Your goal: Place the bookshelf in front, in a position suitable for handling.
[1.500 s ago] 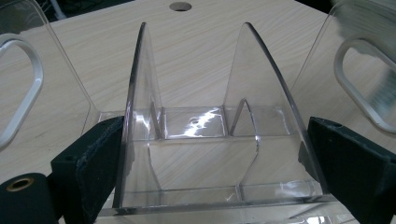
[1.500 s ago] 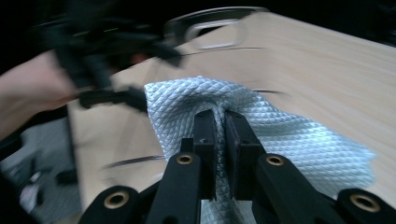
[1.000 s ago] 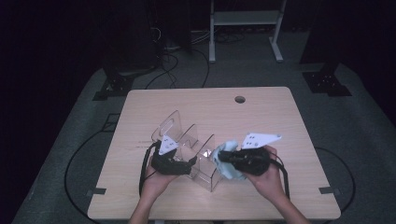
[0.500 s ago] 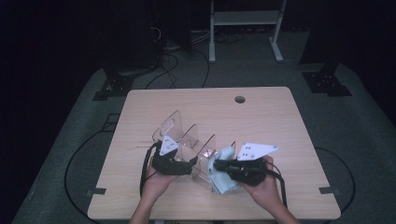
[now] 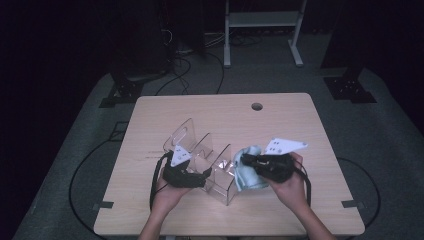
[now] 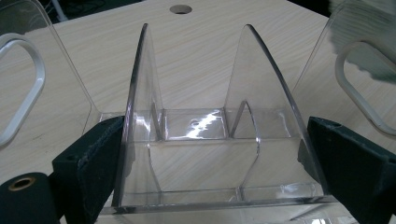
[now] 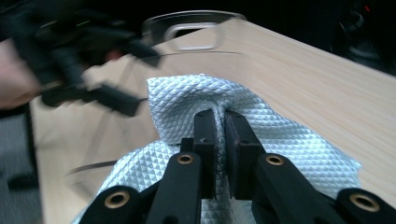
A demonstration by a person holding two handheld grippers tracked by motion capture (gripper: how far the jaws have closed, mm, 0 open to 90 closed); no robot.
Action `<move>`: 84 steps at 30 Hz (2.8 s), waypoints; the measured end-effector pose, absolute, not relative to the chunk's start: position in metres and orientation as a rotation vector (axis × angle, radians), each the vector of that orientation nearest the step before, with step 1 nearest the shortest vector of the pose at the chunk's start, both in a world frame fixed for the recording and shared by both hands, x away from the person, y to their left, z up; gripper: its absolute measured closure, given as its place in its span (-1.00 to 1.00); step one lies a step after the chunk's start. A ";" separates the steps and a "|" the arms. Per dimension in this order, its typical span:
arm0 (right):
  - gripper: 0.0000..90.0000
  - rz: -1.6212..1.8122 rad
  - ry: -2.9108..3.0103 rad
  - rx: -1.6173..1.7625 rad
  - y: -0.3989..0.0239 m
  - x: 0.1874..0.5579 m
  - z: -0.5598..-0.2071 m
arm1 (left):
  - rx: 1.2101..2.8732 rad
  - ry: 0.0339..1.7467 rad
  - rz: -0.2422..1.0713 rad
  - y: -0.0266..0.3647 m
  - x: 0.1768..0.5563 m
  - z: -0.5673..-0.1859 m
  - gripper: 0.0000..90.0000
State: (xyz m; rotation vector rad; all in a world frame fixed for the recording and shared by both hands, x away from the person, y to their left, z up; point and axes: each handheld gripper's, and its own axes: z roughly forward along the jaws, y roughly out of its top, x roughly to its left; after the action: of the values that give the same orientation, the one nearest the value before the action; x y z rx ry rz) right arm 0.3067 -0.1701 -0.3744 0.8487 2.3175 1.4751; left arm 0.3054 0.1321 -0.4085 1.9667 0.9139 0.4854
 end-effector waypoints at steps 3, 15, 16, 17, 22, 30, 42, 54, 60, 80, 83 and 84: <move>0.86 1.492 2.278 0.946 -0.184 0.326 -0.379 | 1.966 0.914 0.484 0.132 0.306 -0.409 -0.83; 0.86 1.503 2.247 1.068 -0.200 0.343 -0.391 | 1.968 0.915 0.482 0.132 0.305 -0.409 -0.83; 0.86 1.505 2.245 1.056 -0.199 0.340 -0.390 | 1.974 0.914 0.481 0.132 0.306 -0.408 -0.83; 0.86 1.510 2.245 1.038 -0.197 0.337 -0.388 | 1.972 0.911 0.480 0.133 0.306 -0.409 -0.82; 0.86 1.532 2.293 0.901 -0.182 0.314 -0.380 | 1.973 0.916 0.487 0.130 0.305 -0.408 -0.82; 0.86 1.545 2.410 0.682 -0.143 0.267 -0.377 | 1.975 0.923 0.489 0.130 0.305 -0.408 -0.82; 0.86 1.530 2.425 0.664 -0.142 0.265 -0.377 | 1.971 0.911 0.482 0.128 0.305 -0.408 -0.83; 0.86 1.523 2.443 0.596 -0.128 0.244 -0.382 | 1.972 0.913 0.481 0.128 0.305 -0.408 -0.83; 0.86 1.509 2.413 0.632 -0.135 0.250 -0.380 | 1.963 0.913 0.479 0.126 0.304 -0.408 -0.83; 0.86 1.515 2.413 0.663 -0.148 0.240 -0.391 | 1.948 0.871 0.425 0.122 0.301 -0.404 -0.86; 0.86 1.527 2.409 0.673 -0.154 0.240 -0.391 | 1.953 0.861 0.407 0.120 0.300 -0.404 -0.88; 0.86 1.527 2.409 0.678 -0.155 0.240 -0.391 | 1.955 0.850 0.391 0.120 0.300 -0.403 -0.88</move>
State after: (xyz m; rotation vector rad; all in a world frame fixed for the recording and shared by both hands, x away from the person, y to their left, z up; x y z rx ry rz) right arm 0.2395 -0.1553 -0.3915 0.6781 2.4092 1.5272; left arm 0.2996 0.1202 -0.4030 1.9547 0.8497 0.3914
